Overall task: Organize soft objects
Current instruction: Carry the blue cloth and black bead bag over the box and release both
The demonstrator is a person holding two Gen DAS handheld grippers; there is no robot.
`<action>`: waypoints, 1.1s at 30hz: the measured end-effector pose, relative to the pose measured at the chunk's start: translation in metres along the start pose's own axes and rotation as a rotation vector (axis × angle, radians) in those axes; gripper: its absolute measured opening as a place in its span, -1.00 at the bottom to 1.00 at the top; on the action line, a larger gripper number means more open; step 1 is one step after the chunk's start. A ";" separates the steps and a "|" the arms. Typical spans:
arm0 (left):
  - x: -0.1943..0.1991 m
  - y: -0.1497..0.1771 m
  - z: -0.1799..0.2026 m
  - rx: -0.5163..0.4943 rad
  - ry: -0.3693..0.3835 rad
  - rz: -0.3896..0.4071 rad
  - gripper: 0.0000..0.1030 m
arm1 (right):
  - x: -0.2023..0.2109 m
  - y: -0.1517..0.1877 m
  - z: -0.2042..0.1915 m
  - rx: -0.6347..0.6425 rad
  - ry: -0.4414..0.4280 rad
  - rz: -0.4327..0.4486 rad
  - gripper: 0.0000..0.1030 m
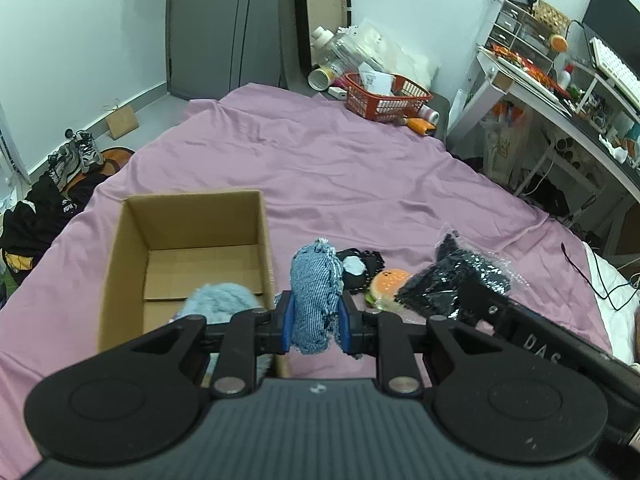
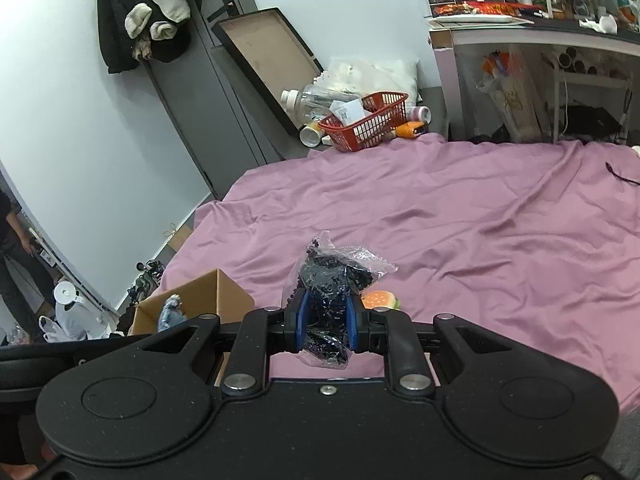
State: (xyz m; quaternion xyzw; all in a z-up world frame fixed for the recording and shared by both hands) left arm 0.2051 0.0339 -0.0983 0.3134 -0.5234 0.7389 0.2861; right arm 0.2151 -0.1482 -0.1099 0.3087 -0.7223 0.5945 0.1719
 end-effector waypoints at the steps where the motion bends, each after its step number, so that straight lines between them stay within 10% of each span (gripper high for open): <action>1: 0.001 0.000 -0.005 0.008 0.001 0.001 -0.59 | 0.000 0.000 -0.002 0.000 0.006 0.001 -0.62; 33: -0.020 -0.045 -0.138 0.218 -0.047 -0.017 -0.45 | -0.059 -0.003 -0.119 0.082 -0.094 -0.075 -0.63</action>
Point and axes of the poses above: each gripper's, at about its wrist camera, not at the fingertips, and x roughly against the way its jaws point, z to its right, y to its underside, the point moved 4 cm from there along -x, roughly the way its jaws point, and after that the axes turned 6 degrees about x, right-handed, at the moved point
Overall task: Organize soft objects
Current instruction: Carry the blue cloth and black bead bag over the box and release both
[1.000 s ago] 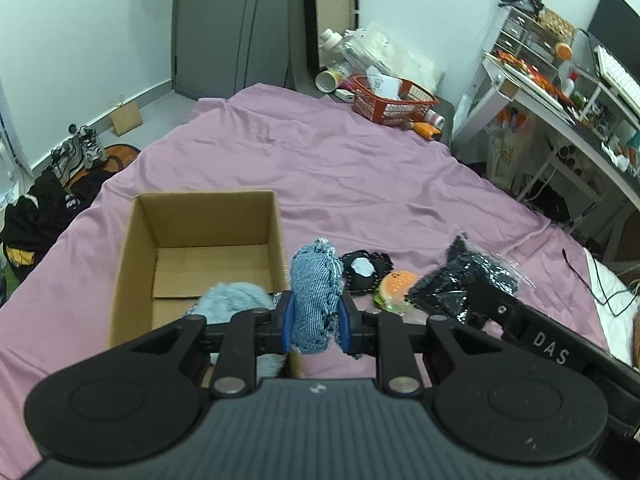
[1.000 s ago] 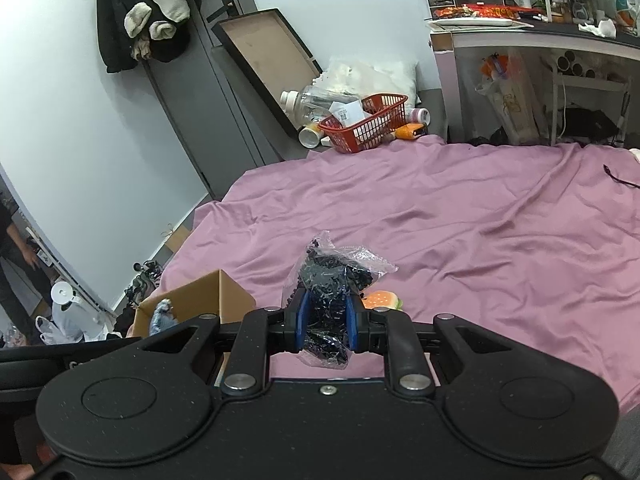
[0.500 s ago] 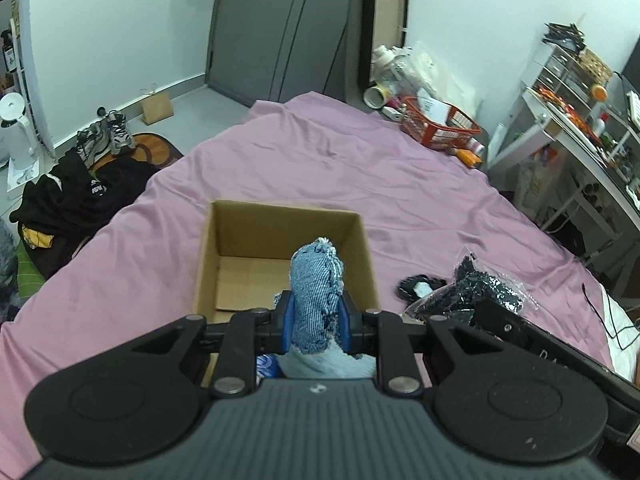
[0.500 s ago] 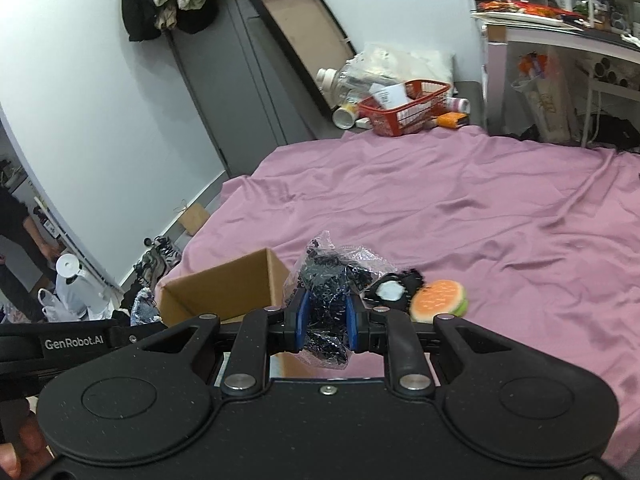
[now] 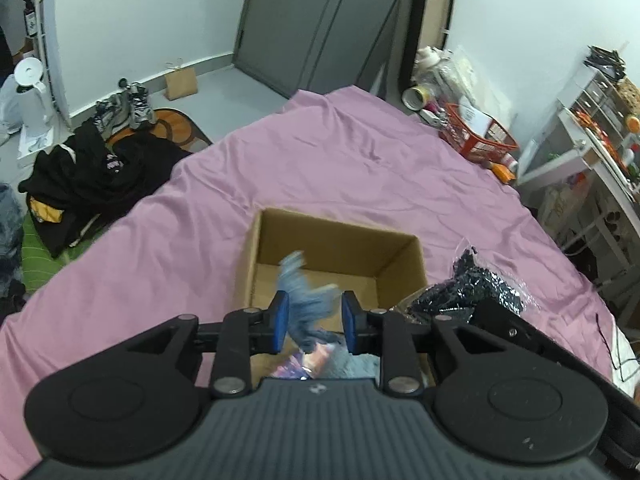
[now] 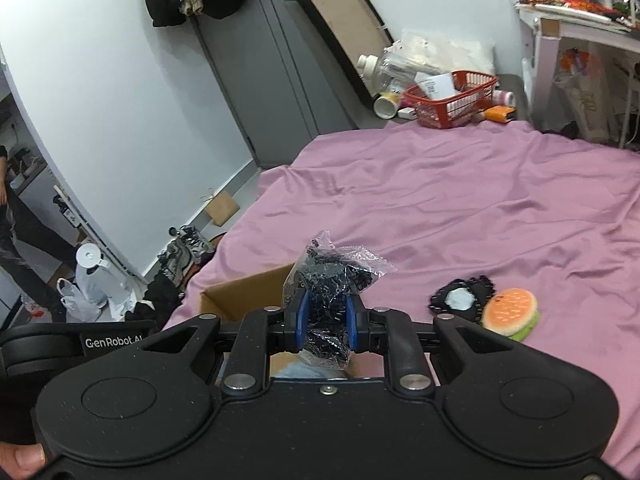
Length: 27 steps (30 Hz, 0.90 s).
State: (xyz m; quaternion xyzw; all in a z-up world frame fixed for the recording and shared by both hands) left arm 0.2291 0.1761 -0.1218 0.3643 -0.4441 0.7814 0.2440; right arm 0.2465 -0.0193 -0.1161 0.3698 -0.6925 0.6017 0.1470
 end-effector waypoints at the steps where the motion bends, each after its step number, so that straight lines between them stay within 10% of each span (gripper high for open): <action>1: 0.000 -0.003 -0.002 0.004 -0.009 0.000 -0.37 | -0.002 -0.001 -0.002 -0.004 -0.009 -0.003 -0.63; 10: 0.004 -0.014 -0.017 0.029 -0.043 0.002 -0.20 | -0.018 -0.006 -0.023 0.010 -0.081 -0.010 -0.62; 16: 0.009 -0.017 -0.013 0.005 -0.068 0.010 -0.02 | -0.020 -0.009 -0.023 0.010 -0.114 -0.035 0.01; 27: 0.019 -0.006 0.016 -0.044 -0.032 0.005 0.41 | 0.023 -0.004 0.021 0.022 -0.064 -0.047 0.13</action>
Point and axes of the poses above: each gripper's, at about its wrist camera, not at the fingertips, and x roughly against the way its jaws point, z to its right, y to its underside, the point moved 4 cm from there along -x, roughly the way its jaws point, and after that the axes turned 6 degrees about x, right-handed, at the moved point
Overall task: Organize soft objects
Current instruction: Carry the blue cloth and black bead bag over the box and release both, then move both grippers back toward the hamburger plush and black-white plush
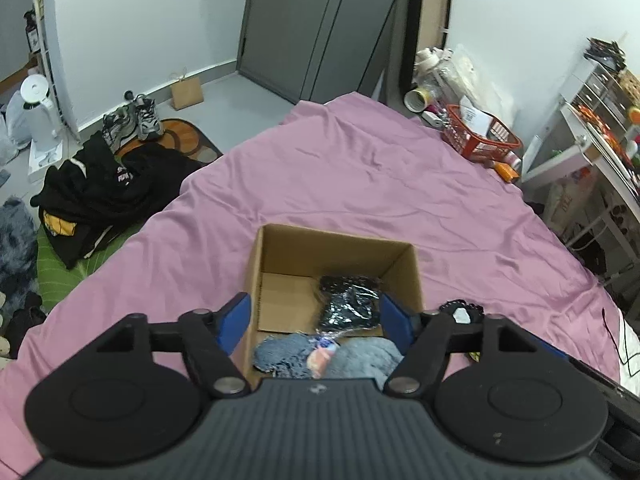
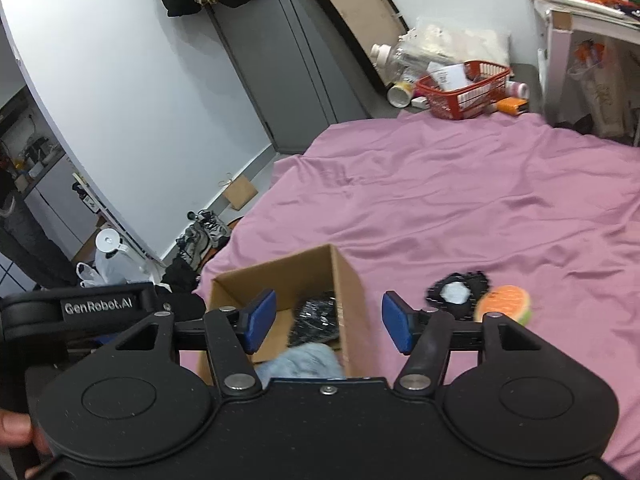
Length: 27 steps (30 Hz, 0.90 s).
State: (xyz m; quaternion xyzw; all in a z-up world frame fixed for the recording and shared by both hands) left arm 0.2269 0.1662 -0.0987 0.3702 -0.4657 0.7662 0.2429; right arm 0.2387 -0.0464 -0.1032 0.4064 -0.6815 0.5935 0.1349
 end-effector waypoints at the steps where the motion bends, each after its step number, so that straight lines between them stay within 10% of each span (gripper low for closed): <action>1: 0.002 0.002 0.003 -0.005 0.001 0.000 0.48 | 0.002 0.001 0.003 0.001 0.002 -0.001 0.13; 12: 0.026 0.018 0.032 -0.057 0.027 0.034 0.98 | 0.034 0.003 0.031 0.035 0.029 0.051 0.67; 27: 0.051 0.043 0.085 -0.141 0.074 0.075 0.99 | 0.082 0.005 0.077 0.094 0.022 0.113 1.00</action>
Point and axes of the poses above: each gripper's, at about its wrist camera, not at the fingertips, and x roughly against the way its jaws point, z to its right, y to its underside, the point moved 4 cm from there along -x, roughly the way its jaws point, and after that the axes turned 6 degrees about x, right-handed, at the moved point
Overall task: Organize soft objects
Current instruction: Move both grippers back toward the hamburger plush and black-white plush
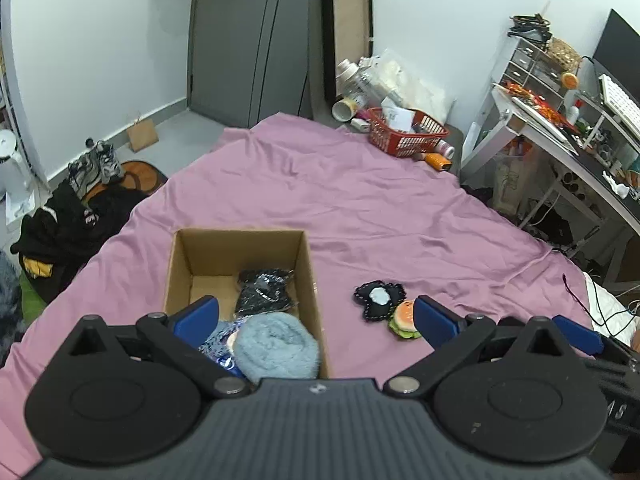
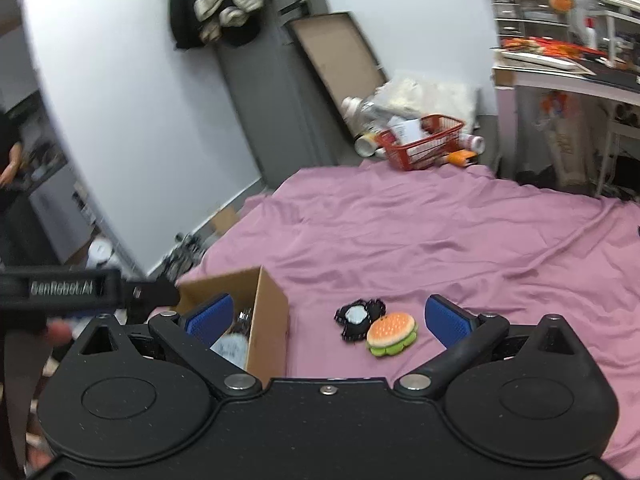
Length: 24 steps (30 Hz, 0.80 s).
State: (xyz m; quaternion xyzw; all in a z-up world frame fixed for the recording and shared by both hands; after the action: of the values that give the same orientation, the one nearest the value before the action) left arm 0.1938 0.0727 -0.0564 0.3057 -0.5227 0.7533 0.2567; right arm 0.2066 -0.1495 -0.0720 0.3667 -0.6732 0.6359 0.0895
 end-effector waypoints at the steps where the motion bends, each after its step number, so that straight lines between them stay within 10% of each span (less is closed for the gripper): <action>1: 0.001 0.000 0.003 -0.007 -0.001 0.002 0.99 | 0.002 0.000 0.001 0.011 0.001 0.003 1.00; 24: -0.030 0.002 0.046 -0.011 -0.016 0.014 0.97 | -0.022 0.011 0.075 -0.171 0.099 -0.060 1.00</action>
State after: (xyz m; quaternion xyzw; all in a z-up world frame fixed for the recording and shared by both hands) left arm 0.2212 0.0268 -0.0671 0.3068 -0.5311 0.7495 0.2491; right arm 0.2411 -0.2110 -0.1069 0.3459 -0.7084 0.5906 0.1726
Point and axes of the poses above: each gripper's, at about its wrist camera, not at the fingertips, and x roughly against the way its jaws point, z to its right, y to its underside, the point moved 4 cm from there along -x, roughly the way its jaws point, and after that the axes turned 6 degrees about x, right-handed, at the moved point
